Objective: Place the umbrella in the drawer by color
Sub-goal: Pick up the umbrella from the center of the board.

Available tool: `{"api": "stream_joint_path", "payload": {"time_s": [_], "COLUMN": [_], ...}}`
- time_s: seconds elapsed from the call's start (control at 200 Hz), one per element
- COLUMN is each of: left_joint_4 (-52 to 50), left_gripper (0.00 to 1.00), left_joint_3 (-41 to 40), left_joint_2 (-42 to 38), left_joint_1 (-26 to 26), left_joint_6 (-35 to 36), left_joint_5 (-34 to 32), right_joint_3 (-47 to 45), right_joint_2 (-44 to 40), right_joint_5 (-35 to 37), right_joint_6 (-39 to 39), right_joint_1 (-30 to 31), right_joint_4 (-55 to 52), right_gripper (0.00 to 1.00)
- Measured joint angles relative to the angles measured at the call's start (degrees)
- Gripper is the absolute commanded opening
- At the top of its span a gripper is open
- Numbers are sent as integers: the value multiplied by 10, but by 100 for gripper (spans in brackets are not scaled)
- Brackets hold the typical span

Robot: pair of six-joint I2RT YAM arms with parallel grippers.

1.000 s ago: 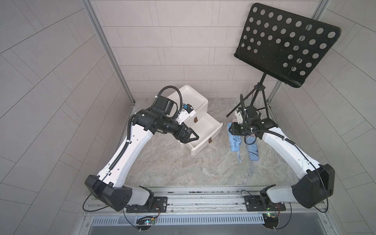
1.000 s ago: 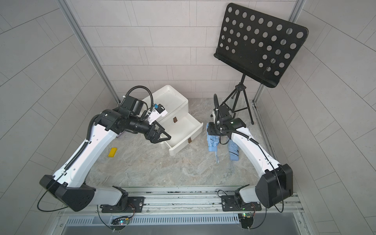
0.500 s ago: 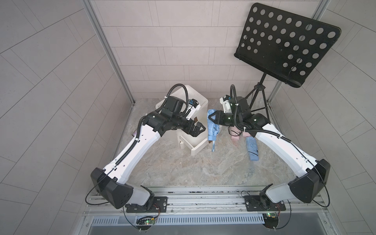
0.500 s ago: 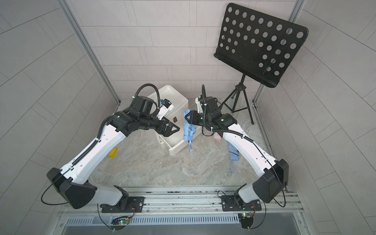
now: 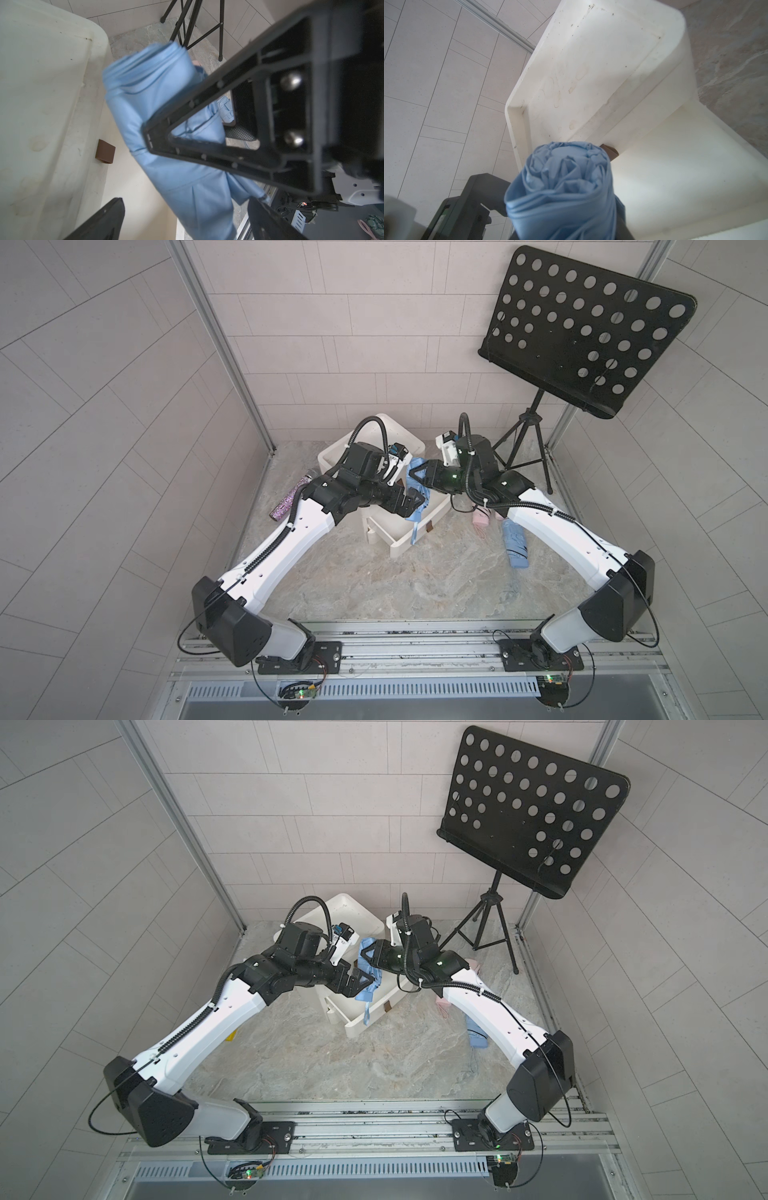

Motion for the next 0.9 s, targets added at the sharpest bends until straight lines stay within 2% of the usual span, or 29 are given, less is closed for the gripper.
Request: {"api": "stream_joint_path", "payload": {"time_s": [0.24,0.415,0.455,0.54,0.675,0.735,0.841,0.901], "left_joint_4": [16,20,21,23,19,17,15,10], "left_gripper": [100,90,83,57,37,31,25,23], "left_joint_3": [0,-2,-4,-5,-6,-6,-6,-5], "left_joint_2": [3,8,8,8,8,8,8,7], "left_joint_1": [-5,-5,-5,-3,5,8,12,16], "left_joint_6": [-6,-5,-5,-6,-10,-16,-15,-10], "left_joint_5": [-4,-9,-10,-22,-40,-43,-40,-30], "right_joint_3": [2,2,2,2,-2,-5,-11,-19], "right_joint_2": [17,18,17,18,17,17,16,12], "right_joint_5": [-5,-14,-17,-21,-24,-23,-26,-34], "right_joint_6": [15,35,41,49,56,58,59,60], "right_joint_1": [13,15,15,15,15,15,14,13], "right_joint_4": [18,40,47,54,63,70,80,90], "right_gripper": [32,32,32,32,34,38,64,71]}}
